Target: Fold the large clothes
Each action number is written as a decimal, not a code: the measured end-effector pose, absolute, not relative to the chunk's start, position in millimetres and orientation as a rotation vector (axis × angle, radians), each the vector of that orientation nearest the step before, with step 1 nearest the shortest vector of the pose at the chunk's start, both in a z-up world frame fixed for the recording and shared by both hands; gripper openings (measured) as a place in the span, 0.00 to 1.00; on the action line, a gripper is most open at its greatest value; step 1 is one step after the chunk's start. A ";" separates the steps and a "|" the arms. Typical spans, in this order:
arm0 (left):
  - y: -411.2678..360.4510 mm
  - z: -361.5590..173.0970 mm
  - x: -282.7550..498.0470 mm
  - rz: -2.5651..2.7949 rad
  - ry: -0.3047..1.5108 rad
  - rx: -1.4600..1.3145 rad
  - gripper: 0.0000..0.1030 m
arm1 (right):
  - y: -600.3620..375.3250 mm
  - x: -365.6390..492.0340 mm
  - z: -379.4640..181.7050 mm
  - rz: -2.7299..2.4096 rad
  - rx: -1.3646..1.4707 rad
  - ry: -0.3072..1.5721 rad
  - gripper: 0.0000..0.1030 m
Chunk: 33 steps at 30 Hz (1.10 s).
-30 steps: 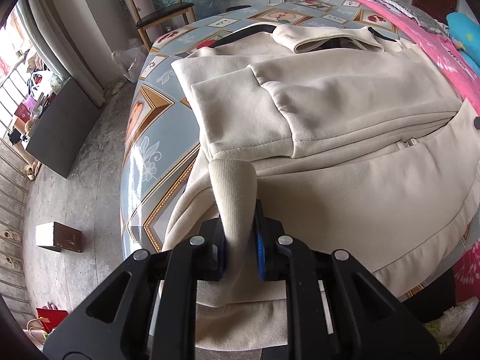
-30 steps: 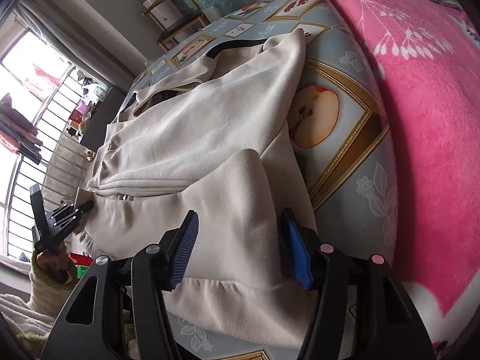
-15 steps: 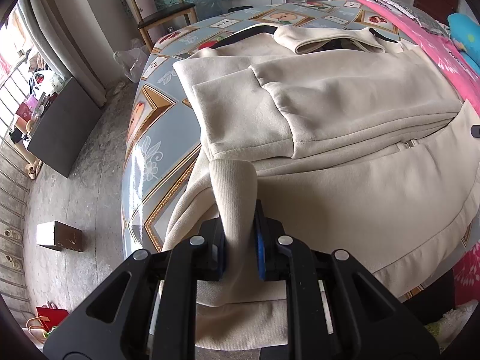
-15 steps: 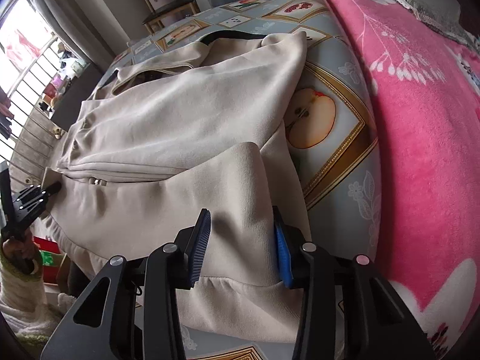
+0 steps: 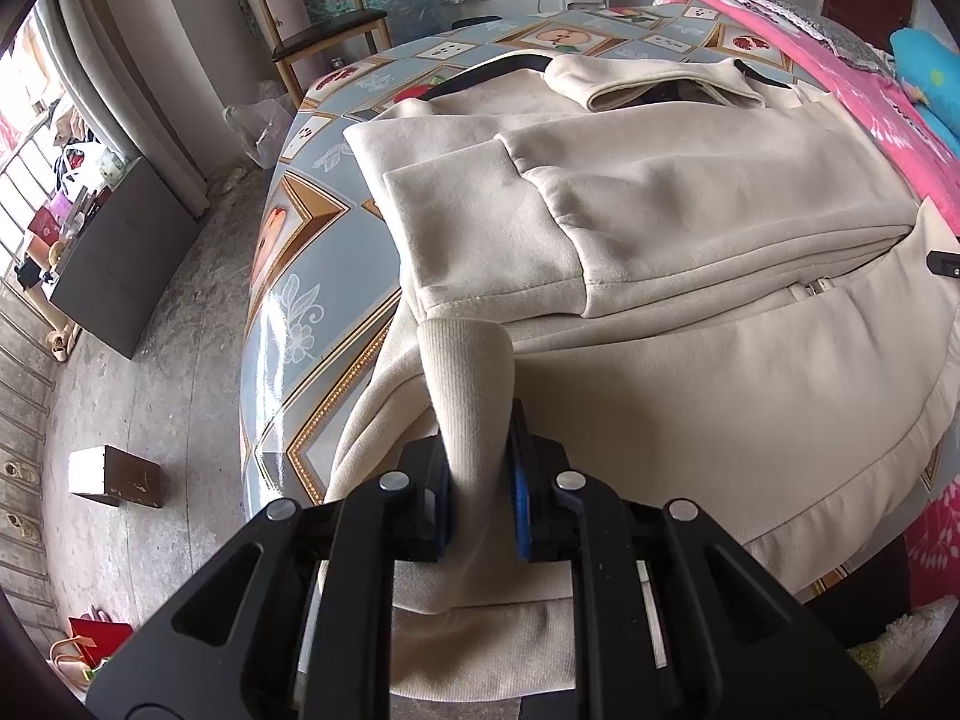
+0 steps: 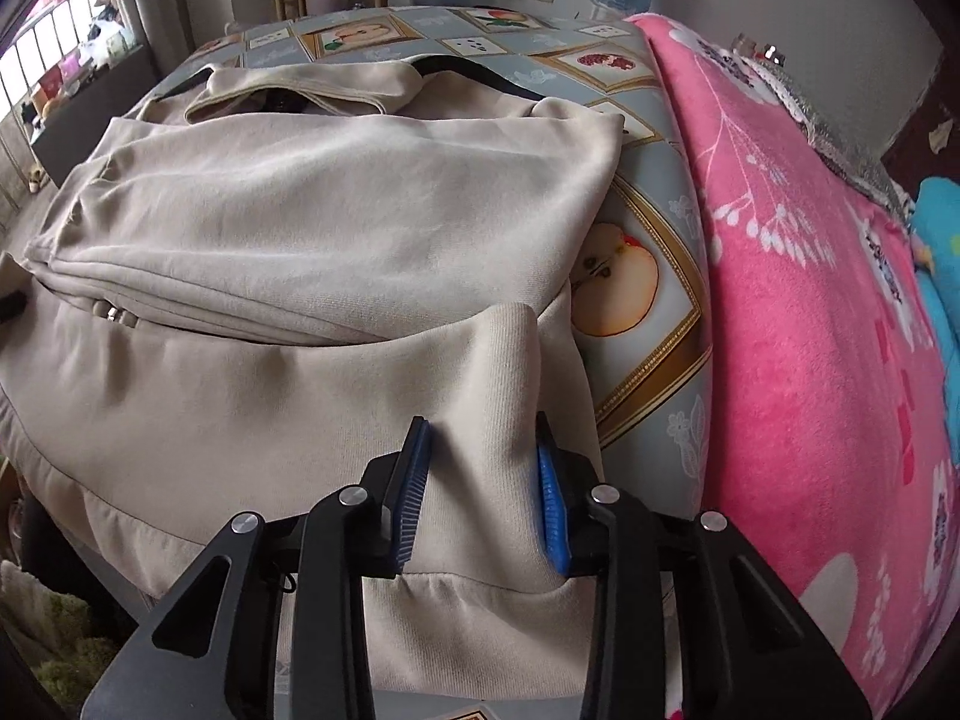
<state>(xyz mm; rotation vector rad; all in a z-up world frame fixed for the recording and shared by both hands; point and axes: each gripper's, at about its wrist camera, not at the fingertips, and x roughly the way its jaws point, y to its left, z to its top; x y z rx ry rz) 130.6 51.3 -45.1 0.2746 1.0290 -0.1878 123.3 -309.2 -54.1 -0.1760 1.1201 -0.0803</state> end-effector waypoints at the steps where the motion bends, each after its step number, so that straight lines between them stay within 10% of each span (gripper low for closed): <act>1: 51.4 -45.0 130.6 -0.188 1.029 0.272 0.15 | -307.1 122.6 -54.0 -0.087 -0.194 1.117 0.32; 13: 48.3 -44.5 130.9 -0.188 1.018 0.264 0.15 | -289.0 103.6 -41.1 -0.174 -0.294 1.026 0.08; 33: 60.5 22.4 42.3 -0.306 0.650 0.178 0.09 | -280.2 19.4 29.9 -0.256 -0.265 0.772 0.06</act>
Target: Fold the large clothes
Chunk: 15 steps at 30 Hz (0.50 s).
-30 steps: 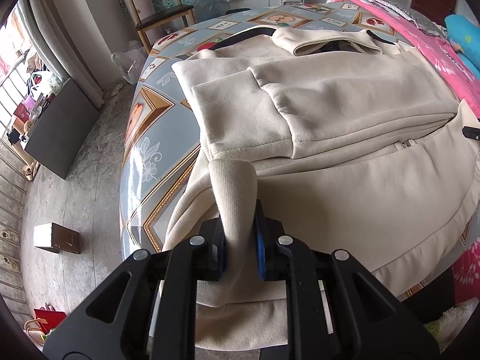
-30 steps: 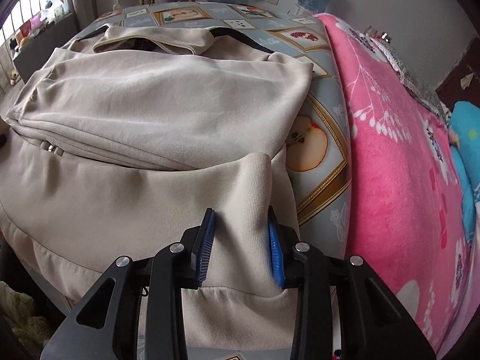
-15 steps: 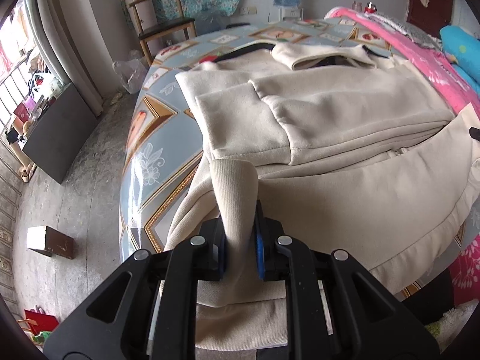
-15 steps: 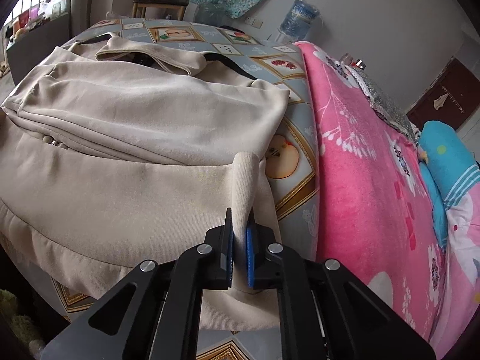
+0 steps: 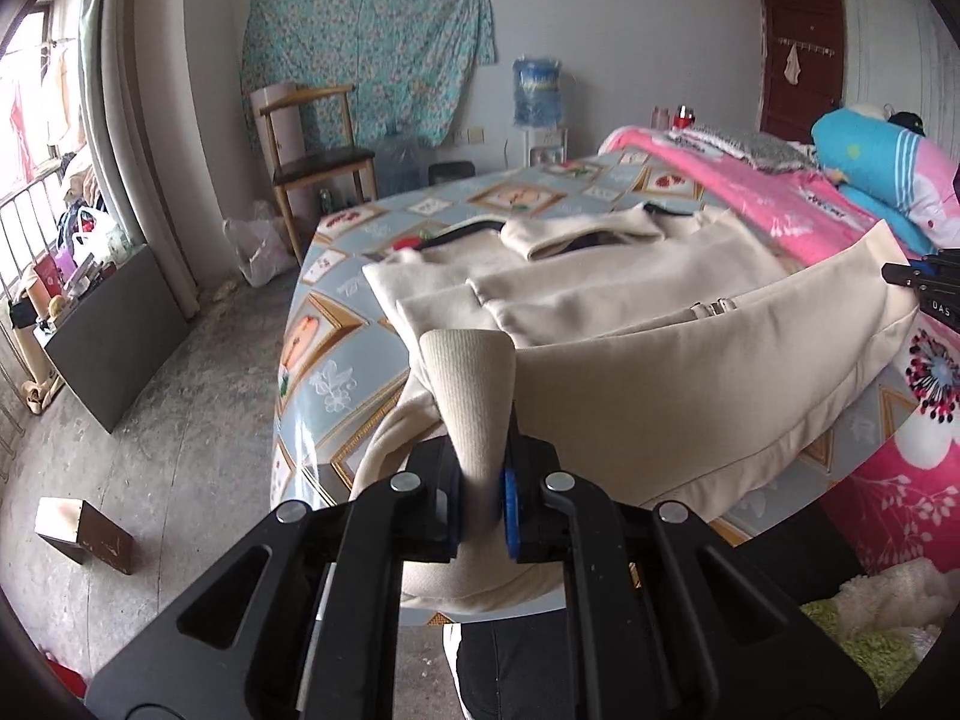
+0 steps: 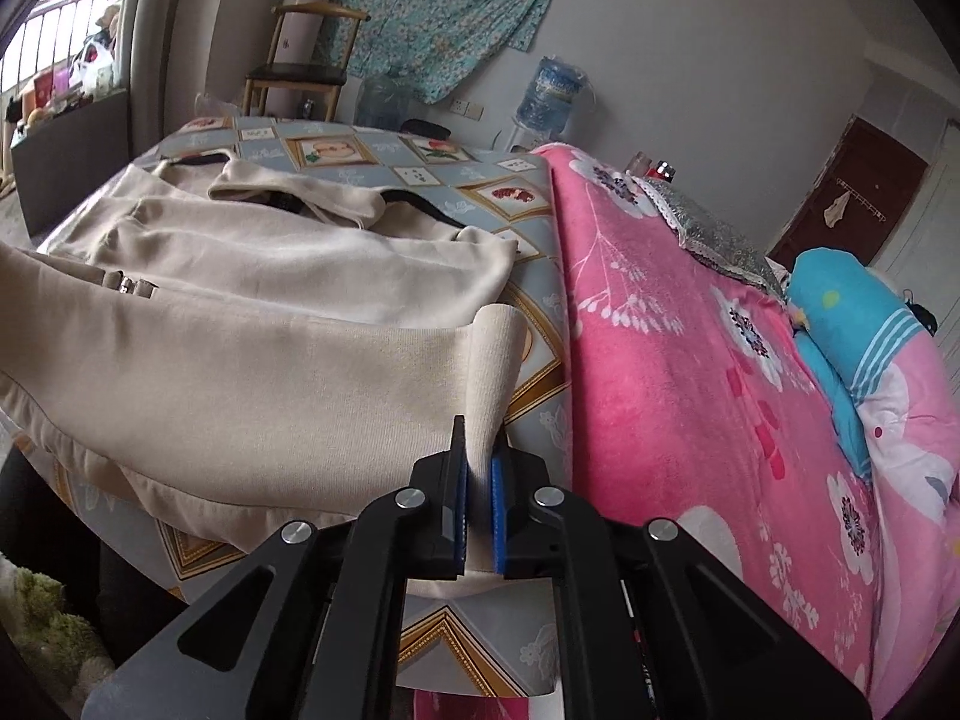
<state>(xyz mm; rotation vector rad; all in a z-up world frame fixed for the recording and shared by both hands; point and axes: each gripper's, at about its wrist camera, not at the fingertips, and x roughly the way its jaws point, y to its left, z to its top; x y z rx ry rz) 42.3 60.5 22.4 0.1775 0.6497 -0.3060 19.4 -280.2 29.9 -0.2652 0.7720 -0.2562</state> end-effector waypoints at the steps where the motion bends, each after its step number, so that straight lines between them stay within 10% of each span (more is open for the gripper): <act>1: 60.4 27.5 41.8 -0.303 0.635 0.178 0.09 | -280.9 18.8 35.5 -0.255 -0.259 0.757 0.06; 15: 38.1 77.4 184.3 -0.261 0.582 0.173 0.09 | -306.3 154.8 81.0 -0.236 -0.313 0.618 0.06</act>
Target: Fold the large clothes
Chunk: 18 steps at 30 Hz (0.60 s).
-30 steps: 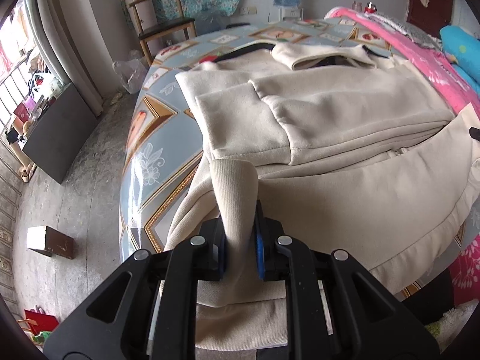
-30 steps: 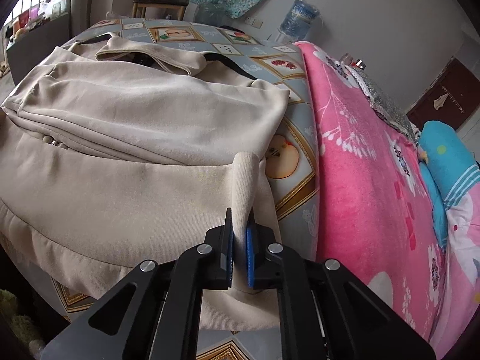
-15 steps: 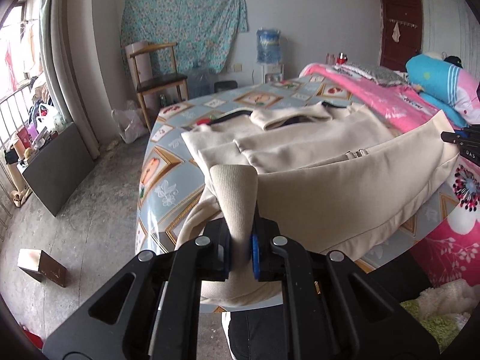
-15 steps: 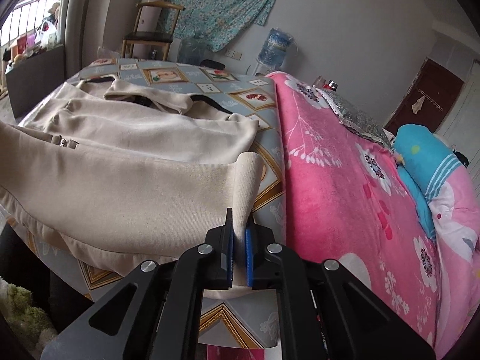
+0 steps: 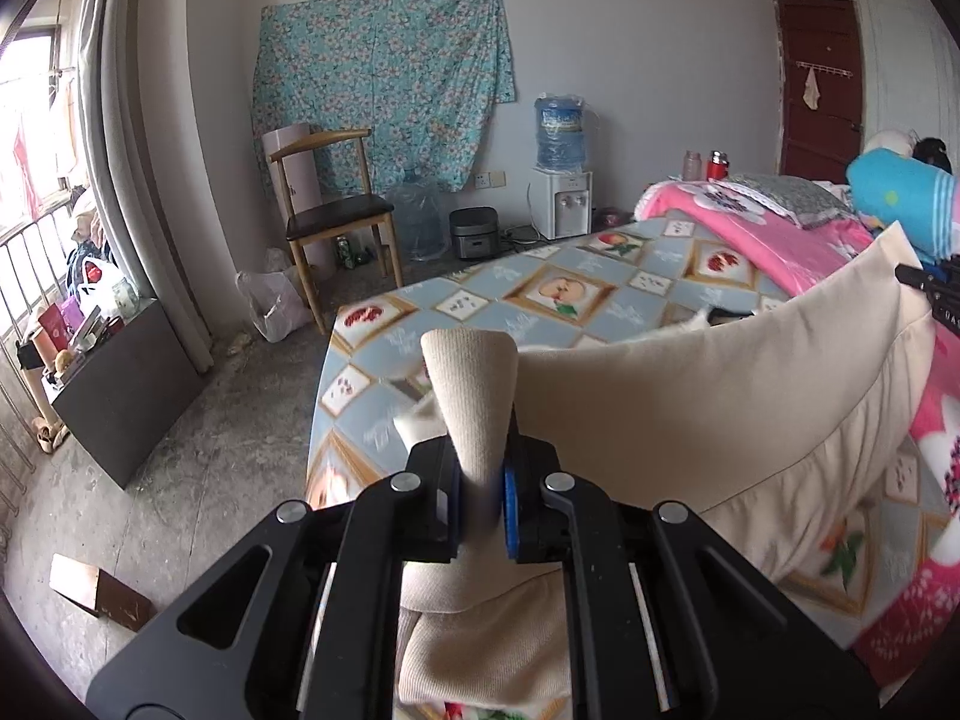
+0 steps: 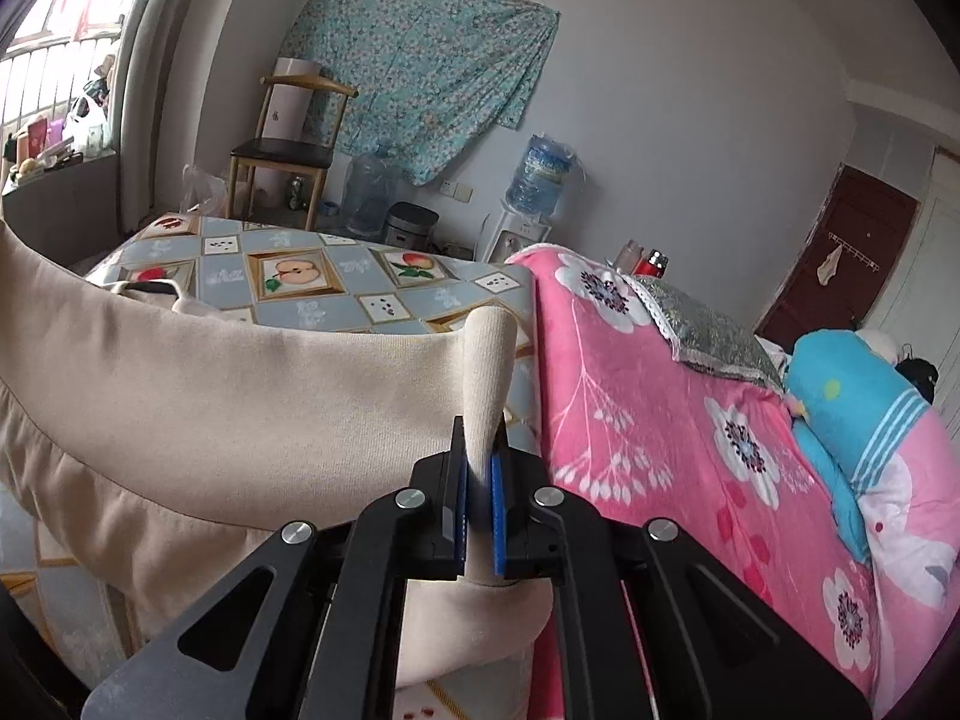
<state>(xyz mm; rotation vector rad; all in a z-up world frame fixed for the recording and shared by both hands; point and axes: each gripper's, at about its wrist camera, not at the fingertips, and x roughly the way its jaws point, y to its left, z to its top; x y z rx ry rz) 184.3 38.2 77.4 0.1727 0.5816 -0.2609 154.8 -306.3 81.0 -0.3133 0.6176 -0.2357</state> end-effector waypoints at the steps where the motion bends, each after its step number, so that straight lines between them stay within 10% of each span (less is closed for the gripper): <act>1: 35.2 80.3 206.4 -0.259 0.591 0.163 0.09 | -307.5 169.6 81.3 -0.231 -0.308 0.624 0.06; 18: 29.6 -18.0 402.6 -0.253 0.951 0.110 0.09 | -335.6 358.0 -28.5 -0.186 -0.217 0.905 0.06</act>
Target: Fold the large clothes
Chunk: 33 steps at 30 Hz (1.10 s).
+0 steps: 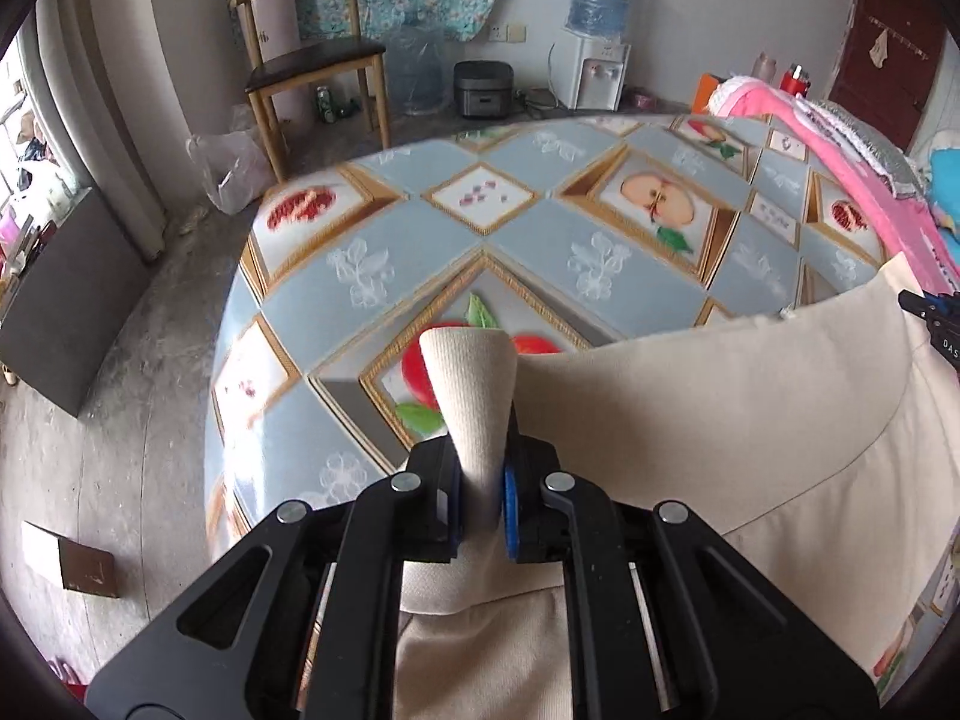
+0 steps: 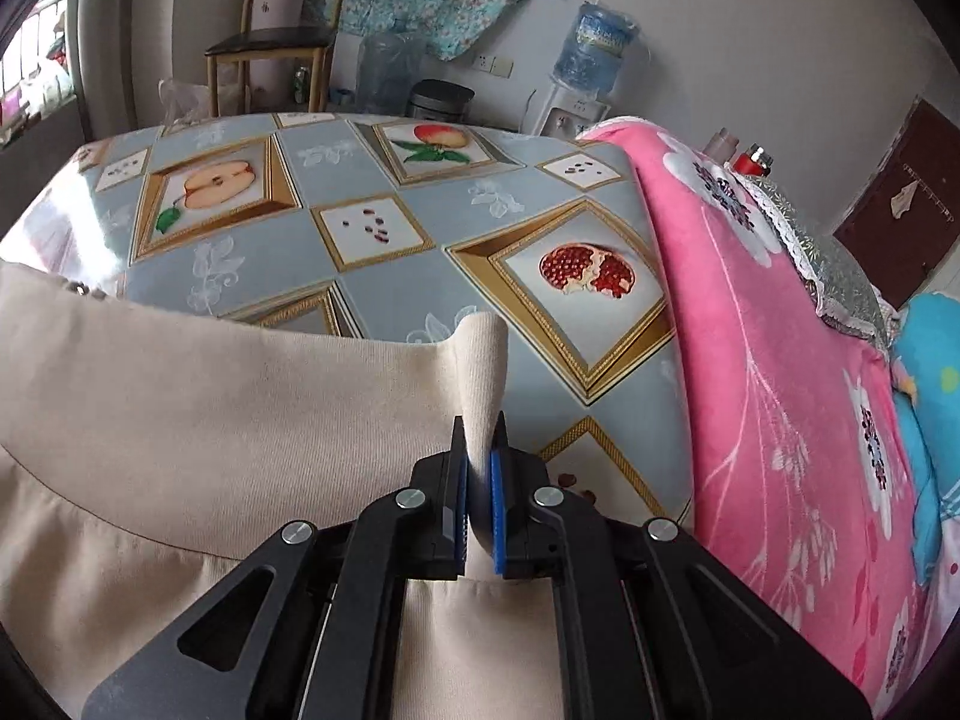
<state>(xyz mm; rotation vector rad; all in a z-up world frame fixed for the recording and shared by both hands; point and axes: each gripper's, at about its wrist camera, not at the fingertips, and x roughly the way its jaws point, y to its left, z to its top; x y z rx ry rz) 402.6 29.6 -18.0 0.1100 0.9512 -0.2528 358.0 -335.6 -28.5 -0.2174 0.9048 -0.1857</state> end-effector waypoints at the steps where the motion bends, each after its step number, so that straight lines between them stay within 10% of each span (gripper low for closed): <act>1: 31.2 -12.6 403.8 -0.257 0.942 0.104 0.09 | -335.9 360.7 -19.9 -0.181 -0.213 0.889 0.06; 8: 26.7 -37.8 422.3 -0.224 1.062 0.145 0.15 | -343.2 388.0 -48.5 -0.156 -0.181 1.008 0.07; 14: 61.6 -11.8 416.0 -0.157 0.990 0.050 0.27 | -367.7 371.9 -28.3 -0.207 -0.095 0.970 0.31; 33: 76.2 -16.7 300.0 -0.228 1.018 0.142 0.26 | -385.6 248.3 -37.7 0.015 0.187 1.021 0.19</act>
